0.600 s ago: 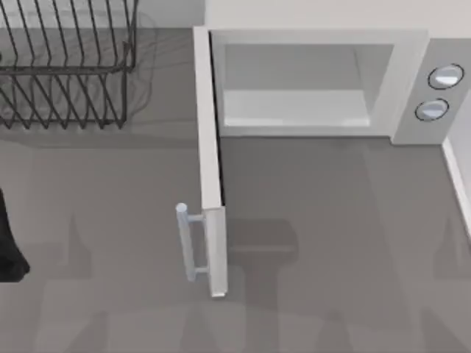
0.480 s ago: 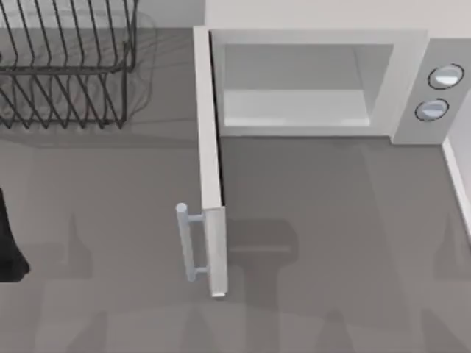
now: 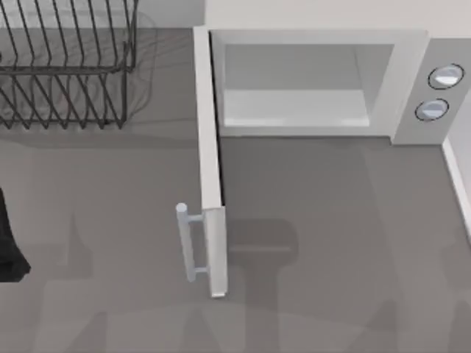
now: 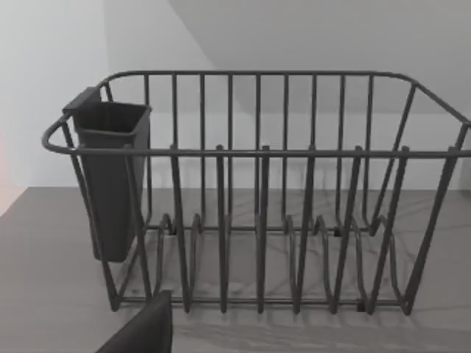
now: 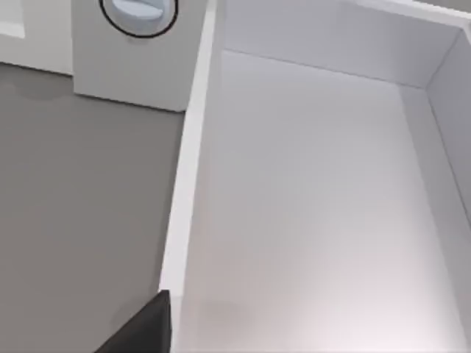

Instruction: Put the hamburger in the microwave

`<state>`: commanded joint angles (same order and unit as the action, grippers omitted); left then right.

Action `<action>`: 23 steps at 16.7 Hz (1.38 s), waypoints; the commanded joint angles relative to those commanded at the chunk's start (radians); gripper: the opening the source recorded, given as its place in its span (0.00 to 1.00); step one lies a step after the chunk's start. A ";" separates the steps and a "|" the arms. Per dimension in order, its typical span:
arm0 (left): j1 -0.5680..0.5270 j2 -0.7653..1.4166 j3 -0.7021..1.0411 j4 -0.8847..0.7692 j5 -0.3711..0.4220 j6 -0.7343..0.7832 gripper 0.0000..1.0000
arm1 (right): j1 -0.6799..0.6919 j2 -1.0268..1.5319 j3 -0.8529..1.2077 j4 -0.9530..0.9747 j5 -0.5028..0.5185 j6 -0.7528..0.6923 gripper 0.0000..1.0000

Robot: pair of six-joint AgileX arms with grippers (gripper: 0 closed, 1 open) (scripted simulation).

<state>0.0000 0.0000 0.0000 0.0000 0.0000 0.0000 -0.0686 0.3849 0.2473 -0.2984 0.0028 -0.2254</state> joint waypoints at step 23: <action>0.000 0.000 0.000 0.000 0.000 0.000 1.00 | -0.140 1.023 0.520 -0.637 -0.002 -0.508 1.00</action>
<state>0.0000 0.0000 0.0000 0.0000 0.0000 0.0000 -0.2085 1.4080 0.7670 -0.9350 0.0011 -0.7334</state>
